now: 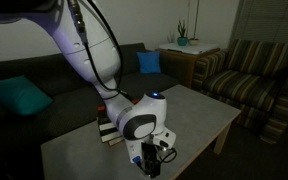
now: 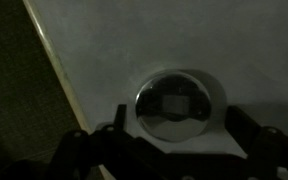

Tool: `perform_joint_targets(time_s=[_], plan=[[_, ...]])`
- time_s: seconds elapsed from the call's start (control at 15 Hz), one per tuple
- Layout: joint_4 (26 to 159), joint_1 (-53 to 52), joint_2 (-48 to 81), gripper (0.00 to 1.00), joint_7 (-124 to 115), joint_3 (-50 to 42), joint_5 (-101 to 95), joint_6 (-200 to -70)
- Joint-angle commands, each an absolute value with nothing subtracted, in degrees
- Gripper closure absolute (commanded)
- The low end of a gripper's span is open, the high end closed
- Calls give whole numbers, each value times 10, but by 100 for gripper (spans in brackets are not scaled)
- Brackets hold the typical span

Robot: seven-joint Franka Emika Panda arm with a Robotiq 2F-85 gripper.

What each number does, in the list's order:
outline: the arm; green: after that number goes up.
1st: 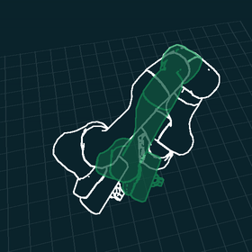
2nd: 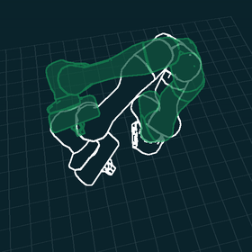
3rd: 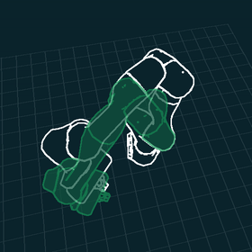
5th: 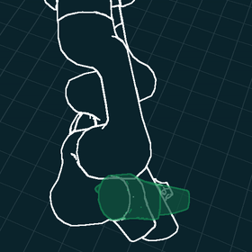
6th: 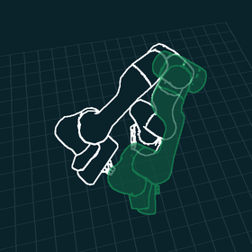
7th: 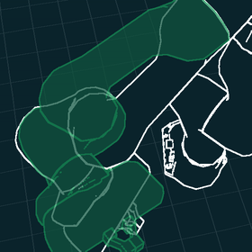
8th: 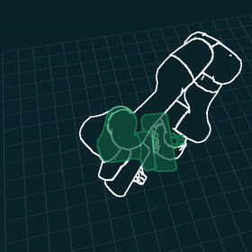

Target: Pick the lid and put it on top of the bottle

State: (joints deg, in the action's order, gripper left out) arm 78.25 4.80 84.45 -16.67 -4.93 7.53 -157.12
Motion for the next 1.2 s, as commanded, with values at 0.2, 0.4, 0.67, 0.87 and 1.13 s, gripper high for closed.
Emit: perform_joint_targets(time_s=[0.2,0.4,0.67,0.87,1.13], plan=[[779,53,845,0,-169,-48,83,-1560],[780,48,845,0,-142,-56,65,-1561],[780,36,845,0,-96,-71,27,-1552],[782,32,845,0,-72,-78,0,-1556],[780,53,845,0,-24,-57,-15,-1564]])
